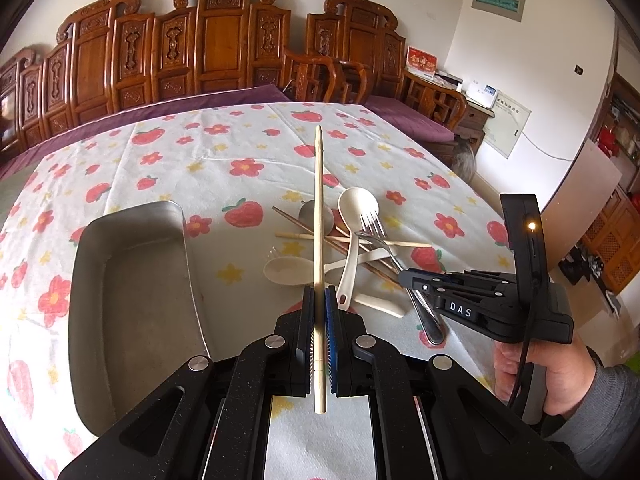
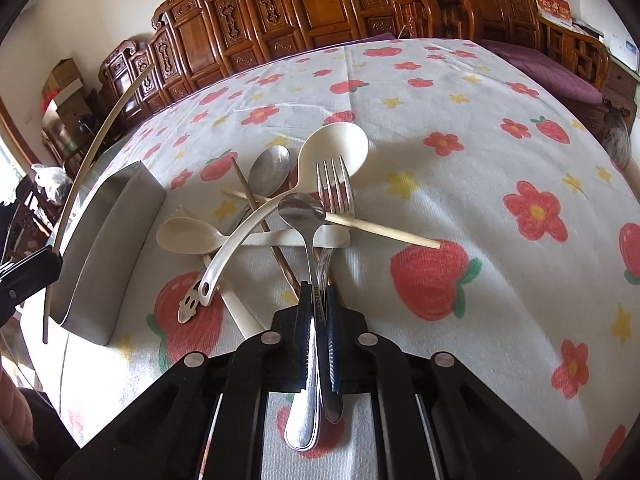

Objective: Organize utensils
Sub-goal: 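Grasp a metal spoon with the right gripper and lift it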

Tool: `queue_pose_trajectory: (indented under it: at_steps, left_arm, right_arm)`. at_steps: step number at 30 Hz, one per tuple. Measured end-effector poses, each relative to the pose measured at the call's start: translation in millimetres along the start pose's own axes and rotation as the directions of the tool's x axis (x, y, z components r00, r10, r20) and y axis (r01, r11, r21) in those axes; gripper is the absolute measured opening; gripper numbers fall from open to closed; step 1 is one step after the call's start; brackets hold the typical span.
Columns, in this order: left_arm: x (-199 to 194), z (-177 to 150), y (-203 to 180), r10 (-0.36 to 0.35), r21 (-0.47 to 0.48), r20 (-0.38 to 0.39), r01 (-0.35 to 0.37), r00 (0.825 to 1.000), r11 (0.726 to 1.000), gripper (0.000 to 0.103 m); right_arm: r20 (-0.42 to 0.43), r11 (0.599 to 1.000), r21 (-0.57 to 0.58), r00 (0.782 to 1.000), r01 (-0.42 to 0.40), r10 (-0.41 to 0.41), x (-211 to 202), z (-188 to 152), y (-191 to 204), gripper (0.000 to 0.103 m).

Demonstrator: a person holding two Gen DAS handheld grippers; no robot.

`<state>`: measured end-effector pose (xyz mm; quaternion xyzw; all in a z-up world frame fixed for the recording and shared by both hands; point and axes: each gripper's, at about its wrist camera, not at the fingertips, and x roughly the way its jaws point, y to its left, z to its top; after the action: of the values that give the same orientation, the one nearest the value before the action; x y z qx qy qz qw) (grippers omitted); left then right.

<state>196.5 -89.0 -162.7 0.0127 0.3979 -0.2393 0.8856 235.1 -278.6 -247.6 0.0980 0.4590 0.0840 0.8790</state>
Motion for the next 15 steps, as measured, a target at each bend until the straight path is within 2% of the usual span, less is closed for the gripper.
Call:
queue_pose_trajectory:
  at_steps: [4,12,15]
  left_arm:
    - [-2.1,1.2,-0.8,-0.006,0.001,0.000,0.006,1.000,1.000,0.004]
    - [-1.8,0.7,-1.0,-0.010,0.004,-0.001,0.010,1.000,1.000,0.004]
    - [-2.1,0.7,-1.0,-0.010,0.004,0.001,0.010,1.000,1.000,0.004]
  right_arm:
    - [0.026,0.999,-0.037,0.999,0.030,-0.029,-1.0,3.5,4.7,0.012]
    - [0.019,0.998,-0.052,0.999,0.042,-0.041,2.3,6.3,5.6,0.008]
    - [0.042,0.997,-0.055,0.998,0.045,-0.043,-3.0,8.0,6.3,0.004]
